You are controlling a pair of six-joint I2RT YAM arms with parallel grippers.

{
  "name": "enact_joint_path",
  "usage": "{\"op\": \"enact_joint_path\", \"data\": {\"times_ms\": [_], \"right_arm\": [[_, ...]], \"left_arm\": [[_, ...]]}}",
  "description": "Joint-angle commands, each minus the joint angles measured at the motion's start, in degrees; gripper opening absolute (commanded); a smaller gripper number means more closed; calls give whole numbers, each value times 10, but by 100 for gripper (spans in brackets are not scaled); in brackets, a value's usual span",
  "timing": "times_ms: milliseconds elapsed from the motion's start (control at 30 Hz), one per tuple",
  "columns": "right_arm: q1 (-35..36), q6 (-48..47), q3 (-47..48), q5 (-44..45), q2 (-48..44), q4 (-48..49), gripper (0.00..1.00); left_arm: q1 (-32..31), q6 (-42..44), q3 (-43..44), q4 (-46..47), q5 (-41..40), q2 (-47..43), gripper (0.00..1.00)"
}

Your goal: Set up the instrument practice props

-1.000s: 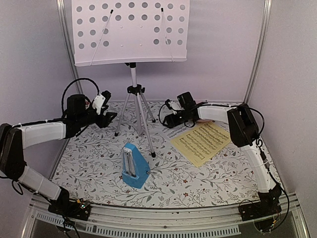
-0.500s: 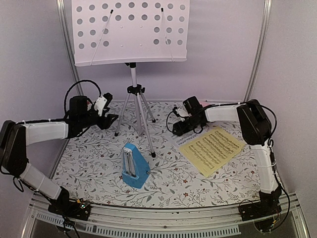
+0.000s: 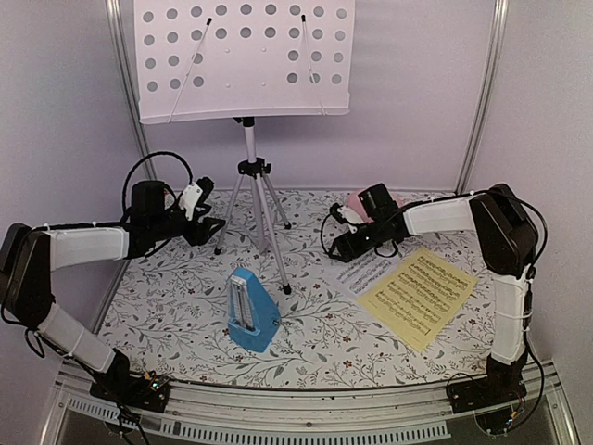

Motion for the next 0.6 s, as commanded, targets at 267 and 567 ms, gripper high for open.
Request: {"op": "enact_joint_path", "data": {"times_ms": [267, 567], "right_arm": [[10, -38, 237, -151, 126, 144, 69], [16, -59, 286, -159, 189, 186, 66]], "left_arm": [[7, 0, 2, -18, 9, -9, 63], [8, -17, -3, -6, 7, -8, 62]]}}
